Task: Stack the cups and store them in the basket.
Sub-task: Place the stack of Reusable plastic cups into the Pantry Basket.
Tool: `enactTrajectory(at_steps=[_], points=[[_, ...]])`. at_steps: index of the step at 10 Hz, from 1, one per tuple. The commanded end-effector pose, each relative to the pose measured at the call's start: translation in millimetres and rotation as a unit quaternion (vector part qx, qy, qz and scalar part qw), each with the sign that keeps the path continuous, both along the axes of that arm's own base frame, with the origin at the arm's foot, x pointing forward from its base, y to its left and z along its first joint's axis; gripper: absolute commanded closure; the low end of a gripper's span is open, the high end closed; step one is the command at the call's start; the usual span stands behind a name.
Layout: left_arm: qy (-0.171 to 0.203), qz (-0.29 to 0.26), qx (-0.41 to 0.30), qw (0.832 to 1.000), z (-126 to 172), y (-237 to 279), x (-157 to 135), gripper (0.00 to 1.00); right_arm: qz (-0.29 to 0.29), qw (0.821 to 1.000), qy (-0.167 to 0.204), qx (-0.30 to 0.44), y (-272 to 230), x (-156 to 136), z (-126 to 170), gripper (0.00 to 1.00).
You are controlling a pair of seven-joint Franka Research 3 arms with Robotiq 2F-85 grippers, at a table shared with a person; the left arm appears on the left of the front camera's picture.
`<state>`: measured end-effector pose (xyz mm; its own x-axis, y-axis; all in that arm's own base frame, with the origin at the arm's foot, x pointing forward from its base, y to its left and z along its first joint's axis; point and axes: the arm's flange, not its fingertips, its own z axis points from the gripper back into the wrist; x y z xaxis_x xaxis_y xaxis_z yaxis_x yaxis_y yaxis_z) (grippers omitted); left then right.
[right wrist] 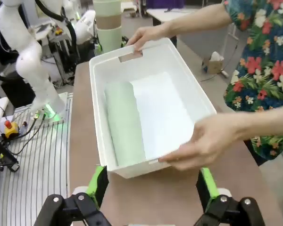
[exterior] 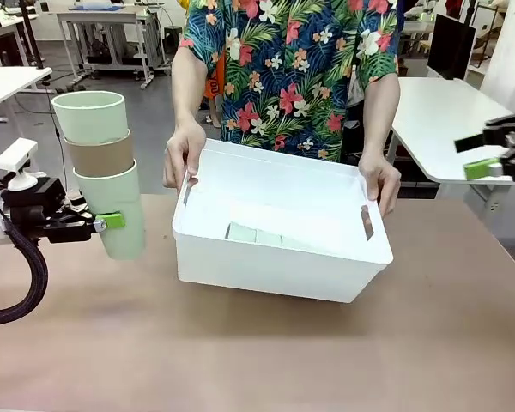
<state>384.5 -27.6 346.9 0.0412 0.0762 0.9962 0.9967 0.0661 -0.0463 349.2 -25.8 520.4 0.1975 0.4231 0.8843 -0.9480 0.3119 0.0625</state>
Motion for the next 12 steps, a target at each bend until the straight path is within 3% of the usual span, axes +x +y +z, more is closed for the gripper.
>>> enactTrajectory(at_steps=[1, 3, 4, 12], points=[[-0.006, -0.001, -0.007, 1.0, 6, 0, -1, 0.14, 0.002, 1.0, -0.01, 0.019, -15, 1, -17, 0.0], [-0.006, -0.001, -0.007, 1.0, 6, 0, -1, 0.14, 0.015, 0.999, -0.033, 0.03, -26, -4, -28, 0.0], [-0.006, -0.001, -0.007, 1.0, 6, 0, -1, 0.14, -0.006, 1.0, 0.002, 0.007, -22, -4, -15, 0.0], [-0.006, -0.001, -0.007, 1.0, 6, 0, -1, 0.14, -0.006, 1.0, 0.002, 0.007, -22, -4, -15, 0.0]])
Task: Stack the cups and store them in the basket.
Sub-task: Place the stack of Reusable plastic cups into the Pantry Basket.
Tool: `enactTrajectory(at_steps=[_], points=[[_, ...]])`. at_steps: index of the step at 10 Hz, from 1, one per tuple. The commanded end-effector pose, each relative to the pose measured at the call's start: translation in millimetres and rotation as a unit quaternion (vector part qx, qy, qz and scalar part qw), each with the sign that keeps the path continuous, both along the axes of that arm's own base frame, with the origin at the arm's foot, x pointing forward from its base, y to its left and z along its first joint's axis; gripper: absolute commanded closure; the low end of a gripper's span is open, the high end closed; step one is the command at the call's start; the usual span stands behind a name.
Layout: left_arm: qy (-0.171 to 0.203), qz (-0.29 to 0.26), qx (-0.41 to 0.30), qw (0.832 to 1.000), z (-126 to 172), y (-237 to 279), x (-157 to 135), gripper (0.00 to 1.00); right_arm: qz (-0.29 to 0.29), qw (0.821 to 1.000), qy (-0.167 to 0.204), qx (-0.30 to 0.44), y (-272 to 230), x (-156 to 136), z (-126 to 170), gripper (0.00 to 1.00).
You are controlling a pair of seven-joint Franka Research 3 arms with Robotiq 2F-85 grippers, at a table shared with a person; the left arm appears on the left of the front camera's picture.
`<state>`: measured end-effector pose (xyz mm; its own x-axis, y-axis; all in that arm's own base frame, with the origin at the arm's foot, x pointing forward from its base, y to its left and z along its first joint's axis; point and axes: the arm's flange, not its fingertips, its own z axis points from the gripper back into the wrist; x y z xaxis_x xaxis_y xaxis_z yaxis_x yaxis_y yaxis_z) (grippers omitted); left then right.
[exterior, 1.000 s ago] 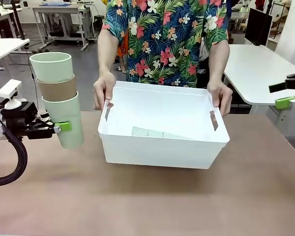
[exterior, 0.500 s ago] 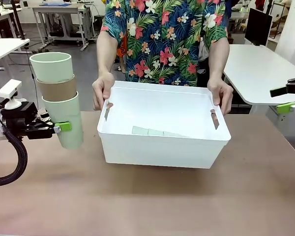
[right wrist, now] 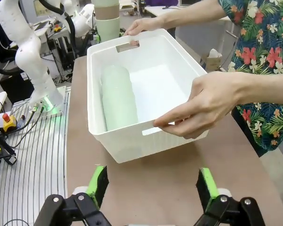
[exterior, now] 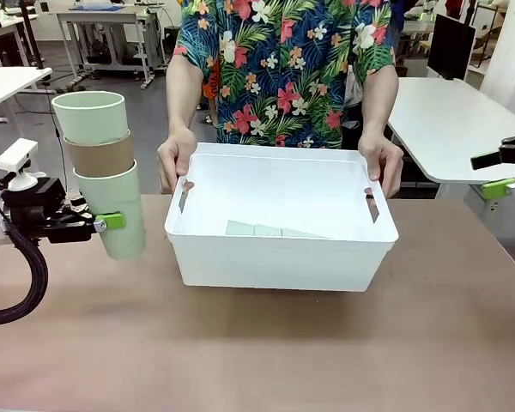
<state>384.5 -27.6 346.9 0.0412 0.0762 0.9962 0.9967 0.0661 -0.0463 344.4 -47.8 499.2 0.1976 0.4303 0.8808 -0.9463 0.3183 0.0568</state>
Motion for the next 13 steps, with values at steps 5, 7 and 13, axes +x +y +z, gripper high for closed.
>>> enactTrajectory(at_steps=[5, 7, 13], points=[[-0.006, -0.001, -0.007, 1.0, 5.6, 0.2, -1.2, 0.14, -0.003, 1.0, 0.003, 0.012, 0.1, 0.9, 6.1, 0.0], [-0.006, -0.001, -0.007, 1.0, 5.6, 0.2, -1.2, 0.14, -0.003, 1.0, 0.003, 0.012, 0.1, 0.9, 6.1, 0.0], [-0.006, -0.001, -0.007, 1.0, 5.6, 0.2, -1.2, 0.14, -0.003, 1.0, 0.003, 0.012, 0.1, 0.9, 6.1, 0.0]])
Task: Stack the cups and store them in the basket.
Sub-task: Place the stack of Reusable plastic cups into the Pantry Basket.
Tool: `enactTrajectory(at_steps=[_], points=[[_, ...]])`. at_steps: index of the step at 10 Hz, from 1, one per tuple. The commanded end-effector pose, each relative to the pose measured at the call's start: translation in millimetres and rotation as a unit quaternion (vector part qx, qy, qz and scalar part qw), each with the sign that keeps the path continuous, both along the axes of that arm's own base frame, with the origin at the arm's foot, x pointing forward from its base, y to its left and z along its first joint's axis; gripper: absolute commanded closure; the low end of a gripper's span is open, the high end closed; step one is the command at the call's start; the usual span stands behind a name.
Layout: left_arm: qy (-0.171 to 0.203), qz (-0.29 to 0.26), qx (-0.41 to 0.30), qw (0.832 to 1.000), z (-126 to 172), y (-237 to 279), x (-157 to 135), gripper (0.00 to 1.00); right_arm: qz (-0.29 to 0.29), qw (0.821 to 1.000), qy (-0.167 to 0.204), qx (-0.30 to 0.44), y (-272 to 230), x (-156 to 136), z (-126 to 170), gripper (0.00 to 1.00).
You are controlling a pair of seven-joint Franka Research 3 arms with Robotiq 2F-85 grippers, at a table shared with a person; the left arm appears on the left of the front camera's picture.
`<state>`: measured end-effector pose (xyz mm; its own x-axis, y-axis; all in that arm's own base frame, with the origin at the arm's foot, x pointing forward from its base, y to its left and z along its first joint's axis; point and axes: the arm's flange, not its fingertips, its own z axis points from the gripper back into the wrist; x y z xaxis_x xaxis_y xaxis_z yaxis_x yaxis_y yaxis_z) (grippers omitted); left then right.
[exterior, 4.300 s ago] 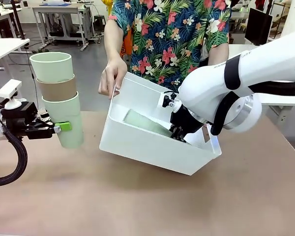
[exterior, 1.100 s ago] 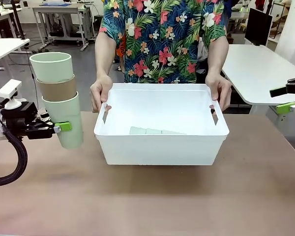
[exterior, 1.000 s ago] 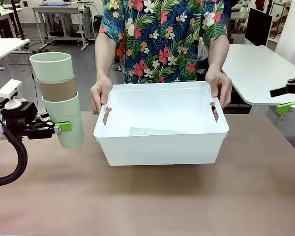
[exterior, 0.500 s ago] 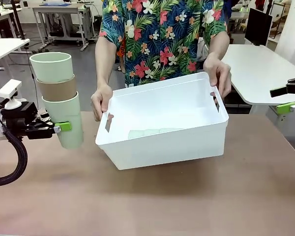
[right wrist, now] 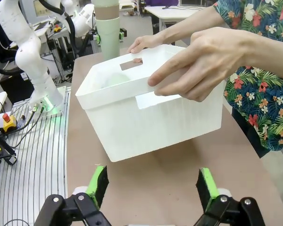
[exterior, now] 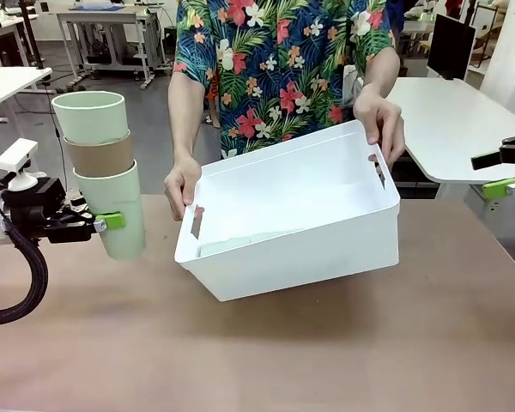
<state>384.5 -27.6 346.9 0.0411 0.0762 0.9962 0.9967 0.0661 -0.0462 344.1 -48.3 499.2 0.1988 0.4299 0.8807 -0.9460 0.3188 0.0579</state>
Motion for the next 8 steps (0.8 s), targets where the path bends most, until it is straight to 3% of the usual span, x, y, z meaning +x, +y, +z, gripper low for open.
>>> enactTrajectory(at_steps=[1, 3, 8], points=[[-0.006, -0.001, -0.007, 1.0, 6, 0, -1, 0.14, -0.002, 1.0, 0.002, 0.011, 1, 1, 6, 0.0], [0.0, 0.0, 0.0, 1.0, 0, 0, 0, 0.14, -0.002, 1.0, 0.002, 0.011, 1, 1, 6, 0.0], [0.004, 0.028, 0.063, 0.998, 72, -7, -6, 0.14, -0.002, 1.0, 0.002, 0.011, 1, 1, 6, 0.0]])
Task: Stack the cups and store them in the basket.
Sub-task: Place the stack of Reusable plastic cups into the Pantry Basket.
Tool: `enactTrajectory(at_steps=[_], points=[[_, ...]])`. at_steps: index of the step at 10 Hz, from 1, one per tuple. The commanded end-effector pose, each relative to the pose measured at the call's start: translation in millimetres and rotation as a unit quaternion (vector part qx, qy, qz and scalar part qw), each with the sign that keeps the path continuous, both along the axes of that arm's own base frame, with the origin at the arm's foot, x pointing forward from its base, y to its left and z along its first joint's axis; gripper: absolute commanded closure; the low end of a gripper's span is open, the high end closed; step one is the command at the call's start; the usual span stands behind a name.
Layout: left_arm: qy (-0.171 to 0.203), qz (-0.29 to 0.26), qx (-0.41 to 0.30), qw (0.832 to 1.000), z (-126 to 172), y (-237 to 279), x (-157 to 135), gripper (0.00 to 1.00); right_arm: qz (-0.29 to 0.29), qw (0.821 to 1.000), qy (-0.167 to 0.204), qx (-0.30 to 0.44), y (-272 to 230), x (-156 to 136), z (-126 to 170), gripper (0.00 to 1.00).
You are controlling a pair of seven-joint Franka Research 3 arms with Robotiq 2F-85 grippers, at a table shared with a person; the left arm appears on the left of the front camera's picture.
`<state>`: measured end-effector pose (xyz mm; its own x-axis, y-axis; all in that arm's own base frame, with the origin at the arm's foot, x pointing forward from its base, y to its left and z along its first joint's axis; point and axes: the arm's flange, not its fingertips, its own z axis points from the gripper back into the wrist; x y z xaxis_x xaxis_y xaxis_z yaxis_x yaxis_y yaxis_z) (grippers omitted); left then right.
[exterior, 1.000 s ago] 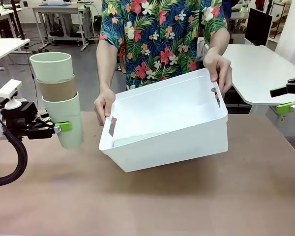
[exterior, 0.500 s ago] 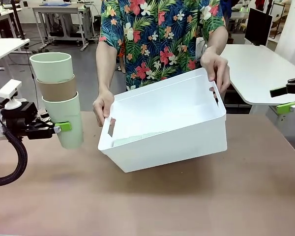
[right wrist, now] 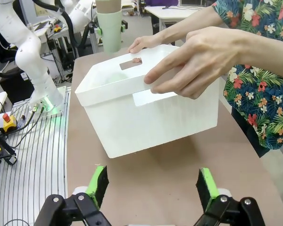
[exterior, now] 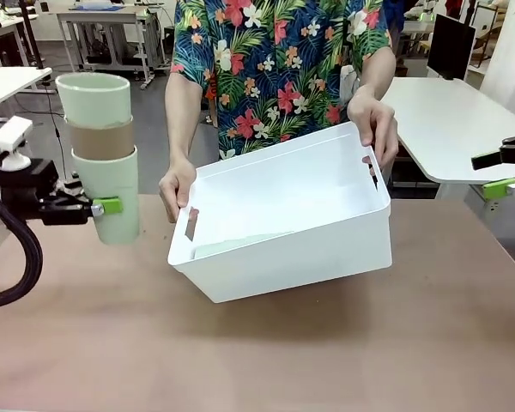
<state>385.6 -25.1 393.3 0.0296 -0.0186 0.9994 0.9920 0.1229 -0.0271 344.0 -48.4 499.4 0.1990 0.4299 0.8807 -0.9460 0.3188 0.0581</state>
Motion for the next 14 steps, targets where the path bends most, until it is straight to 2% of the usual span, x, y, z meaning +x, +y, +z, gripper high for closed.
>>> enactTrajectory(at_steps=[1, 2, 4, 8, 11, 14], points=[[0.011, 0.01, 0.036, 0.999, 44, -15, -8, 0.14, -0.002, 1.0, 0.002, 0.011, 1, 1, 6, 0.0], [0.005, 0.013, 0.061, 0.998, 63, -24, -6, 0.14, -0.002, 1.0, 0.002, 0.011, 1, 1, 6, 0.0], [0.017, 0.02, 0.117, 0.993, 98, -51, 0, 0.14, -0.002, 1.0, 0.002, 0.011, 1, 1, 6, 0.0], [0.01, 0.012, 0.217, 0.976, 137, -111, 22, 0.14, -0.002, 1.0, 0.002, 0.011, 1, 1, 6, 0.0], [0.014, 0.01, 0.28, 0.96, 143, -163, 37, 0.14, -0.002, 1.0, 0.002, 0.011, 1, 1, 6, 0.0], [0.016, 0.009, 0.317, 0.948, 128, -206, 47, 0.14, -0.002, 1.0, 0.002, 0.011, 1, 1, 6, 0.0]])
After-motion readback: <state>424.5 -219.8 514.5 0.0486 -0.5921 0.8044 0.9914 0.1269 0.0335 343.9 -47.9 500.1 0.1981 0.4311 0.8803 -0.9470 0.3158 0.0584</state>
